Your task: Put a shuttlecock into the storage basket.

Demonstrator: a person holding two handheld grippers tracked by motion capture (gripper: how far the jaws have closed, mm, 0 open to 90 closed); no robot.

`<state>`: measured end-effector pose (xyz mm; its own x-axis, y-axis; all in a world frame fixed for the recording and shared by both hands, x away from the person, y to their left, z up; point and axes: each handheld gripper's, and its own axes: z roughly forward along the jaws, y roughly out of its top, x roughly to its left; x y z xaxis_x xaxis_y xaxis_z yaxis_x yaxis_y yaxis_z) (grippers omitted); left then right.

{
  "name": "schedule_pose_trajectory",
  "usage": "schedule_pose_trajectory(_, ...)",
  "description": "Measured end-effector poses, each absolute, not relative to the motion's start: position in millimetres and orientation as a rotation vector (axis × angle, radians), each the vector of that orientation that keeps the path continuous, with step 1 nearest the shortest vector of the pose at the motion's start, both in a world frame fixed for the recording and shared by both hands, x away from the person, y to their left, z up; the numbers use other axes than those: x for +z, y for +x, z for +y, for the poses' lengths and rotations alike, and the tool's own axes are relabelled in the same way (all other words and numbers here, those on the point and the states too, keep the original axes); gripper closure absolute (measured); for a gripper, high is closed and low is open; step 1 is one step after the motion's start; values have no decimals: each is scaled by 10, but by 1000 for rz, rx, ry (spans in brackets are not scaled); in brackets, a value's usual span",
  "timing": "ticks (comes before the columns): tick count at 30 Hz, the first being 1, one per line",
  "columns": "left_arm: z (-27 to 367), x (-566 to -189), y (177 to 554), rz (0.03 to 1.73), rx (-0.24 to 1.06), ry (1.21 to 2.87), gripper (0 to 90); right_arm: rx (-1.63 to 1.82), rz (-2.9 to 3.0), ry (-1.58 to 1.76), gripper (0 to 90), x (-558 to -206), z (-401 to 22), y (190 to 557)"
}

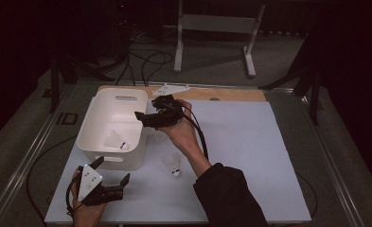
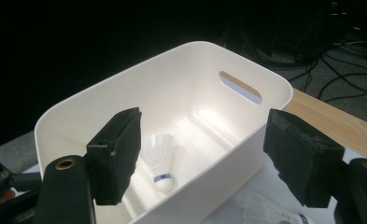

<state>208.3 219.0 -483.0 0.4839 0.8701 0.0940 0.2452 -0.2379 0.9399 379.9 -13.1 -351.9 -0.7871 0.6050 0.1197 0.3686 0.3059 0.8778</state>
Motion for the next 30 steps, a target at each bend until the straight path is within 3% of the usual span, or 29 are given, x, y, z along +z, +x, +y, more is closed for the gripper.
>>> schedule_pose_trajectory(30,2183,-4830,2096,947,794,1751,2,1411,2325,920,163,-3577,-310,3872)
